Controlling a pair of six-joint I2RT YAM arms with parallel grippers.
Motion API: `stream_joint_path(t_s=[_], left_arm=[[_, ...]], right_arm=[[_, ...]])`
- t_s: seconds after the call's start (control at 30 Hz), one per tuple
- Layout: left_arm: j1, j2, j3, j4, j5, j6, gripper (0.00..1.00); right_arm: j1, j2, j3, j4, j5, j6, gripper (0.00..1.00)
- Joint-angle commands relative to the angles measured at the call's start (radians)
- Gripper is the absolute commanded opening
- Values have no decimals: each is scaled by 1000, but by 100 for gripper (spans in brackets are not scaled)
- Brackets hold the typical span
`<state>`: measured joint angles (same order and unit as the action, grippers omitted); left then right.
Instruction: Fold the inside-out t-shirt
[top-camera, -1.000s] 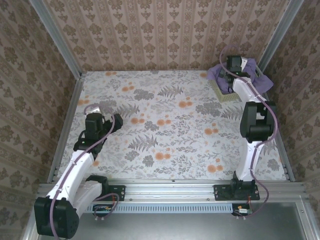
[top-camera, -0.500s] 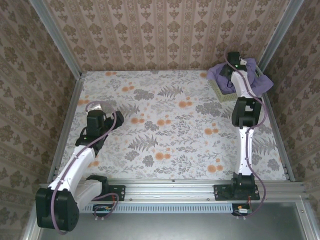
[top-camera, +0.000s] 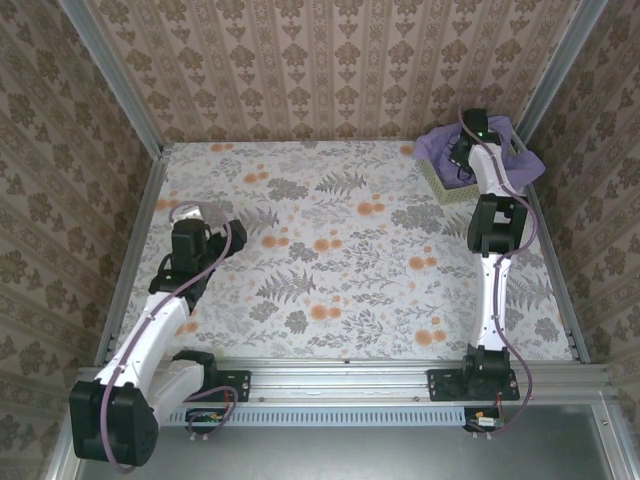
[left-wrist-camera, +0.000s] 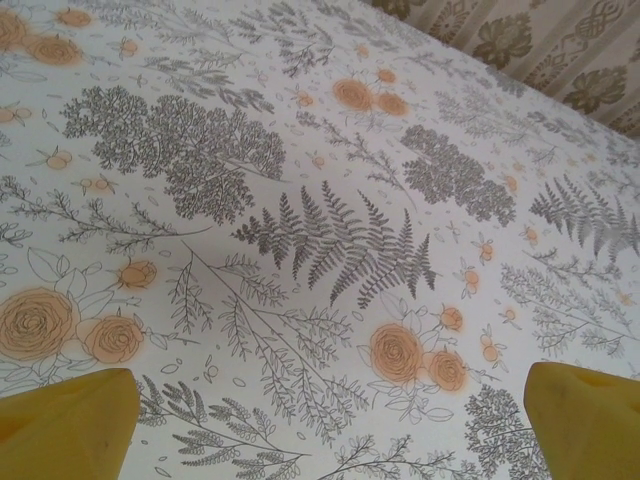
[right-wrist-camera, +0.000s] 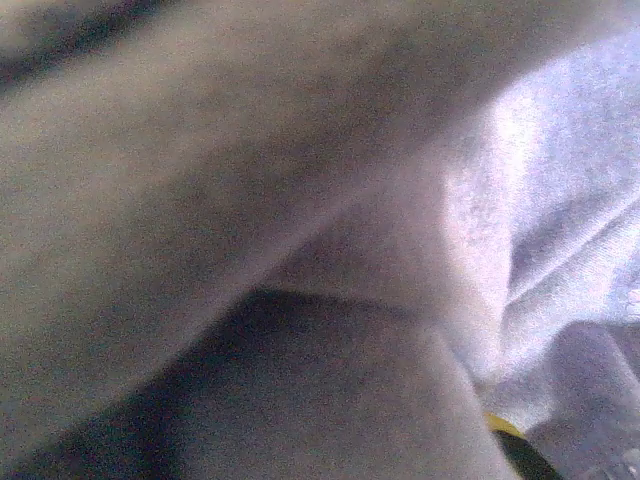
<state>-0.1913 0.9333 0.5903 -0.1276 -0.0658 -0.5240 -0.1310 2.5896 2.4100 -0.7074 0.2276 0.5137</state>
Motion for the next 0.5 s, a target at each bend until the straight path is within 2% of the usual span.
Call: stream_joint_path(t_s=[0.0,0.17,0.47], left_arm=[[-8,-41,36,-18,12,-13,100],[-10,-90,37,-55,18,-15,100],[-11,-163,34,-108,30,-26,100]], right_arm=[[76,-195,-129,121,84,-79,8],[107,-344,-323,267,190,-86,0],[189,-547,-506,451,486,-177,0]])
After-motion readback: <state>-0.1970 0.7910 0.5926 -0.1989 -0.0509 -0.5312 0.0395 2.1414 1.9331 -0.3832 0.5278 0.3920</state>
